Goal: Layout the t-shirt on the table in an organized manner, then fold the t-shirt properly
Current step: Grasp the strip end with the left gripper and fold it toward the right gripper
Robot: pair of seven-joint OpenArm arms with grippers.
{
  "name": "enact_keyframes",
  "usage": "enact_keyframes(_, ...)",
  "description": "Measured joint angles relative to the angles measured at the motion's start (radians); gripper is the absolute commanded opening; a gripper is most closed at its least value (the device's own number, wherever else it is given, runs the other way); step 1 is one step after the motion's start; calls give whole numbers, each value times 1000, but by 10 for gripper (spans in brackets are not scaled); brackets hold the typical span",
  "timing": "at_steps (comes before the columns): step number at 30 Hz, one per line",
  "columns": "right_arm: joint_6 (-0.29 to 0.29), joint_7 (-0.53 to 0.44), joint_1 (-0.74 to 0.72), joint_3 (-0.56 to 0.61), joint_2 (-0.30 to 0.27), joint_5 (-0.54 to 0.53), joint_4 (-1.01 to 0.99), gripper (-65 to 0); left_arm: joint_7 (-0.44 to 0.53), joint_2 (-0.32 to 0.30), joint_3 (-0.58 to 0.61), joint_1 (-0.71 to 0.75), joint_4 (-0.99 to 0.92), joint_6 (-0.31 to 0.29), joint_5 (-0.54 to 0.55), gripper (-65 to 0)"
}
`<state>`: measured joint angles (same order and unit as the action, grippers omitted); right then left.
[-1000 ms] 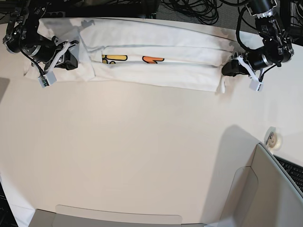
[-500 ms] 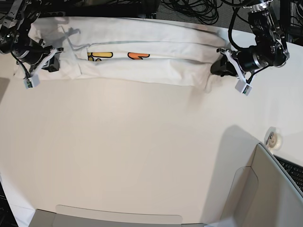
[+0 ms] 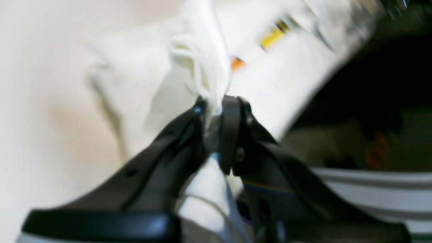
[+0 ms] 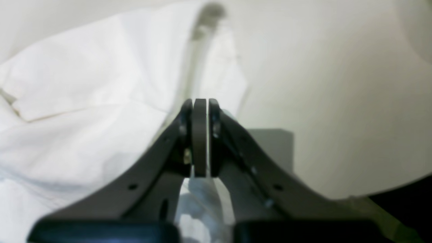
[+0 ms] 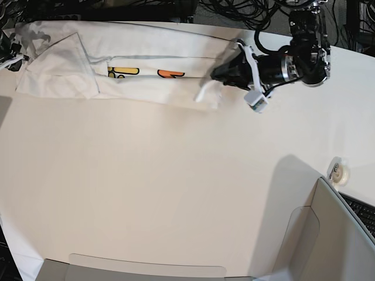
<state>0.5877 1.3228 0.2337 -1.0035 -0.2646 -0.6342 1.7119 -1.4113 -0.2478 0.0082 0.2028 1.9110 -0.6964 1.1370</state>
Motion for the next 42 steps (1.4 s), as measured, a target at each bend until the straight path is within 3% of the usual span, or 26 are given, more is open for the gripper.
enact_keyframes(5,0,2,24,-10,0,5,0,-650,76,10,214,-11,-2,-3,1,-650)
enact_keyframes(10,0,2,25,-10,2,0,2,-650,128,41,342,-117,-58,0,1,-650)
enact_keyframes(24,0,1,29,-9,5,-1,1,-650,130,89,392,-293,-246,4,-8,-650)
enact_keyframes(30,1,1,29,-7,5,0,1,-650,131,173,429,-324,-251,3,0,-650)
enact_keyframes(37,0,2,29,-6,44,0,1,-650,136,192,423,-361,-322,3,-2,-650)
enact_keyframes(42,0,1,28,-6,37,2,1,-650,160,229,425,-358,-394,4,-7,-650)
